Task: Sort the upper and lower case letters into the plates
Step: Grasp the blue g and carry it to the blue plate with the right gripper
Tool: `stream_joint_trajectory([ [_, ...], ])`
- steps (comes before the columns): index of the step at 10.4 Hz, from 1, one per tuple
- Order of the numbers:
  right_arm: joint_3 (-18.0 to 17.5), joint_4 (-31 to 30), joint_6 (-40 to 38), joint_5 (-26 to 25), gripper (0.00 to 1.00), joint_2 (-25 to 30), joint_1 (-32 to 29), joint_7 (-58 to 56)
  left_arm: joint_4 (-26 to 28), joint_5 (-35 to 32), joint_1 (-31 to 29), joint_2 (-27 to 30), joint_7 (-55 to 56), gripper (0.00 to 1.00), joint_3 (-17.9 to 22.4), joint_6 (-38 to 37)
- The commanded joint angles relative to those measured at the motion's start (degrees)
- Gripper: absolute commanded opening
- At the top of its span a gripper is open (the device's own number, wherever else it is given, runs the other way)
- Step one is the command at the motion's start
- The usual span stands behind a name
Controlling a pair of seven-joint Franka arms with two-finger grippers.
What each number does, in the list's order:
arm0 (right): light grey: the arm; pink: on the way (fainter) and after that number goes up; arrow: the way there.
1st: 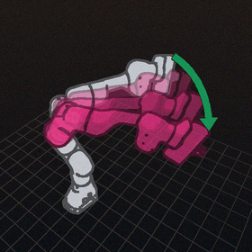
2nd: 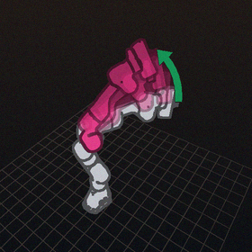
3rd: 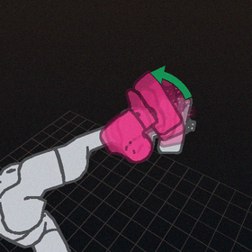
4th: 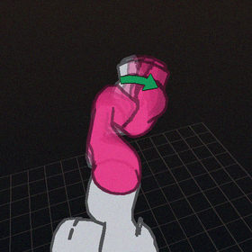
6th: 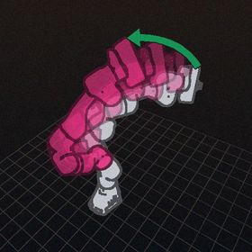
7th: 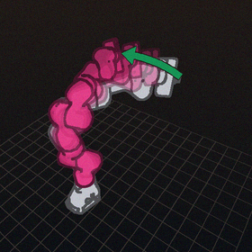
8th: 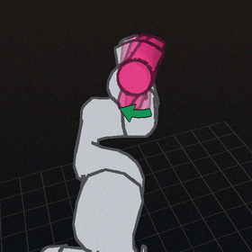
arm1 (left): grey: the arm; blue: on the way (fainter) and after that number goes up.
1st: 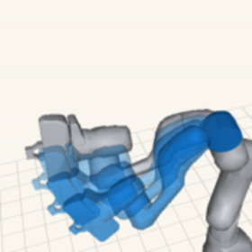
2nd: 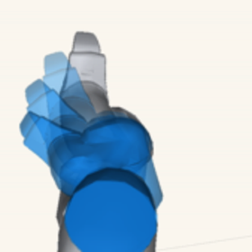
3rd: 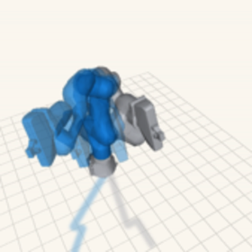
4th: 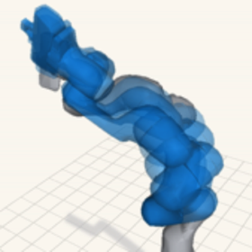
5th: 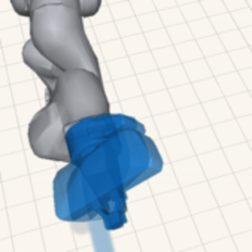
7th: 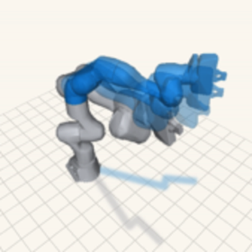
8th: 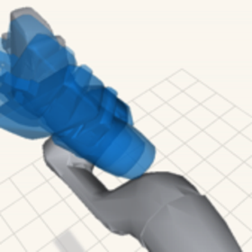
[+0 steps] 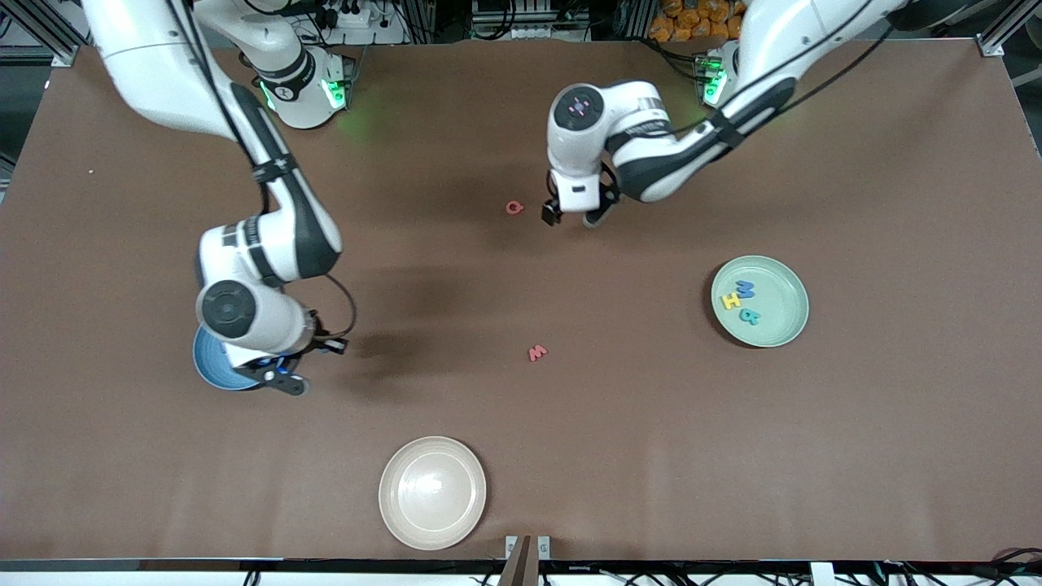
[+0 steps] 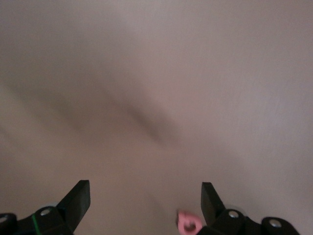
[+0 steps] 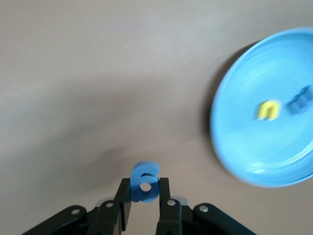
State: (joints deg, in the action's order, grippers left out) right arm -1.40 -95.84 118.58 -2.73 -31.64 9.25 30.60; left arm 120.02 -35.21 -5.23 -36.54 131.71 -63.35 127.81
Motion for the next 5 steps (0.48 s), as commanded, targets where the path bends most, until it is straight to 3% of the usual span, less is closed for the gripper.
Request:
stream_joint_trajectory([
  [1,-0.9,-2.9,-0.2,-0.8,0.0,2.1,-7.6,-11.7,-2.0,-0.2,11.6,-0.6,11.1,1.0,7.4,3.8],
  [3,-0.9,-3.9,-0.3,-0.9,0.0,2.3,-11.6,-19.3,-6.6,0.3,24.2,-2.3,16.1,1.0,17.0,4.5],
  [4,-1.0,-4.4,-0.3,-0.8,0.37,2.4,-12.2,-20.4,-8.0,0.2,28.0,-3.0,18.2,1.0,20.3,4.9],
  [5,-1.0,-4.4,-0.5,-0.8,0.99,2.4,-12.2,-20.1,-9.0,0.8,29.9,-3.4,18.5,1.0,22.1,6.6],
])
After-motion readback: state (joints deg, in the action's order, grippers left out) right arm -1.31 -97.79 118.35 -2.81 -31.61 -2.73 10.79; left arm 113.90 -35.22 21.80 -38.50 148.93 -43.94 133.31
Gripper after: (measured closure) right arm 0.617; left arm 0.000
